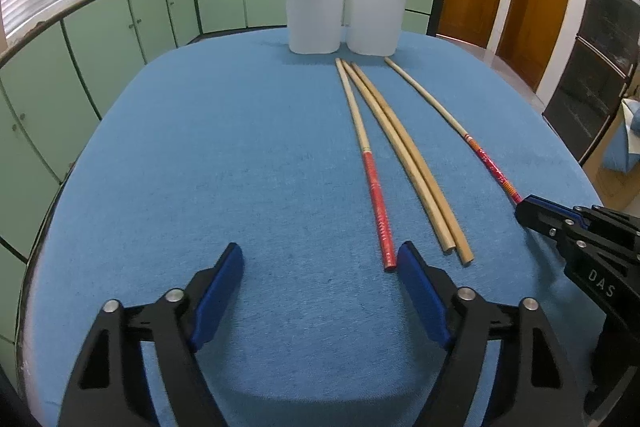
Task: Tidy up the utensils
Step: 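Close the left tool on the last red-patterned chopstick while the right tool holds its chopstick, then lift both red-patterned chopsticks and carry them over the white holder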
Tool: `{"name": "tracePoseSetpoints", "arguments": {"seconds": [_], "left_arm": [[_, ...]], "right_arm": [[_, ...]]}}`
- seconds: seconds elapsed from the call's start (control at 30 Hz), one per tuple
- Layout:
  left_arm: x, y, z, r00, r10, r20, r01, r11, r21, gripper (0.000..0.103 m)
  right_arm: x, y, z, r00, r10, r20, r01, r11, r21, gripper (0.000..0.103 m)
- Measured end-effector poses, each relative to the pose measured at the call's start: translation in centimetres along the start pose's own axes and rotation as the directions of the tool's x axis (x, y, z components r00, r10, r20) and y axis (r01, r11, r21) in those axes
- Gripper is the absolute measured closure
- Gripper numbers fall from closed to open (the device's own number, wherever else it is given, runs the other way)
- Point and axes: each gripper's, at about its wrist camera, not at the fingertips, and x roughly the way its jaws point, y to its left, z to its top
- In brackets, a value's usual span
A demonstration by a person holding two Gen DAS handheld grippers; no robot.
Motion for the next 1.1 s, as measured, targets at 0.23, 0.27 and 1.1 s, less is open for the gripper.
{"name": "tracePoseSetpoints", "arguments": {"seconds": [0.23, 0.27, 1.1], "left_arm": [[-0.1, -1.4, 0.2, 0.999, -0.040, 0.014, 0.039, 0.999, 0.026, 0.076], [-0.1, -1.6, 0.2, 0.999, -0.043, 0.014, 0.042, 0.999, 0.030, 0.079], [-7.1, -0.9, 4.1, 0.974, -0.032, 0.224, 0.026, 0.999, 0.032, 0.097]], "right_arm": [[0.1, 0.2, 0.1, 1.000, -0.009, -0.004, 0.009, 1.000, -0.013, 0.096], [0.2, 0.3, 0.1, 1.000, -0.014, -0.003, 0.013, 1.000, -0.017, 0.096], [-4.9, 0.3, 3.2, 0.986, 0.005, 0.165, 0.003, 0.999, -0.047, 0.098]]}}
